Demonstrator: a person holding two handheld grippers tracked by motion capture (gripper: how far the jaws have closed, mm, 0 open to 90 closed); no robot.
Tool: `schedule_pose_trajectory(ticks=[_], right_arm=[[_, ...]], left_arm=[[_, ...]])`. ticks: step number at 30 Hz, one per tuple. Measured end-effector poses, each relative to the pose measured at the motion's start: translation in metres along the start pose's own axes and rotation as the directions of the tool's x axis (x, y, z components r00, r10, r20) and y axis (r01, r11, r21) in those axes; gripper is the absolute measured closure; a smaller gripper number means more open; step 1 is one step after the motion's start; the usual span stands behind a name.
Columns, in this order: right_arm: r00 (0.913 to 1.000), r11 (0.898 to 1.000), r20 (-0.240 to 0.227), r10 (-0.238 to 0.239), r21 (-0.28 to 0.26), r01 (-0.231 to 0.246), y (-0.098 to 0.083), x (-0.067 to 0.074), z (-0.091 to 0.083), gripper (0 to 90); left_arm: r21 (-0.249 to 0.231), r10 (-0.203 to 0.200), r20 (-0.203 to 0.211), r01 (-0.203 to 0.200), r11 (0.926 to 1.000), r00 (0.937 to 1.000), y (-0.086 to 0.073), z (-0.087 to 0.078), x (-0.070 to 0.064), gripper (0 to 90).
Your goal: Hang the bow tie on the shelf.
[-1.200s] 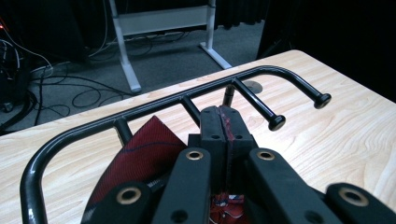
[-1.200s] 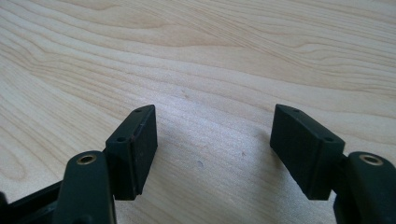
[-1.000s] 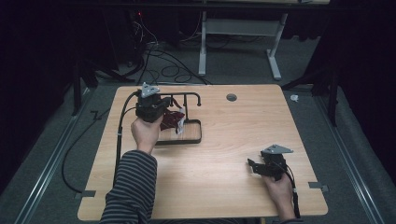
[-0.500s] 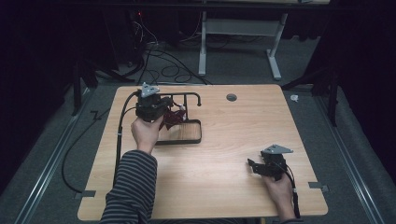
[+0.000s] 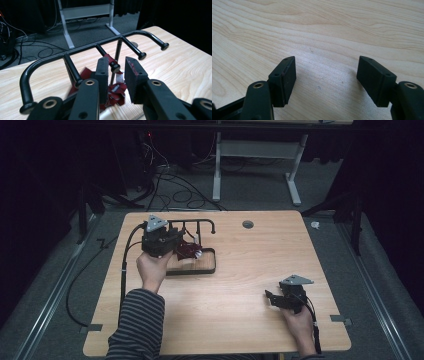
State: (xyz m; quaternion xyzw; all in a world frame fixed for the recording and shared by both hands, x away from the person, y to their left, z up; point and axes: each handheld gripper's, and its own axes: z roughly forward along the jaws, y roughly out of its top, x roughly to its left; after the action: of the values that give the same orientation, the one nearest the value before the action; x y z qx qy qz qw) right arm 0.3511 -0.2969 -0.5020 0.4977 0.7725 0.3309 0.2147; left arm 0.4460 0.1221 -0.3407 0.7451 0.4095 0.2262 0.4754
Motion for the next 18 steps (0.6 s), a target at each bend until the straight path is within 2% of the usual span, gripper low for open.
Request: schedule_pose_trajectory(ticks=[18], right_arm=[[1.0,1.0,0.003,-0.001,0.002,0.001,0.0,0.0,0.0,33.4]], left_arm=[[0.012,-0.004,0.025,0.003,0.9999,0.9997,-0.013,-0.021,0.003,67.7]])
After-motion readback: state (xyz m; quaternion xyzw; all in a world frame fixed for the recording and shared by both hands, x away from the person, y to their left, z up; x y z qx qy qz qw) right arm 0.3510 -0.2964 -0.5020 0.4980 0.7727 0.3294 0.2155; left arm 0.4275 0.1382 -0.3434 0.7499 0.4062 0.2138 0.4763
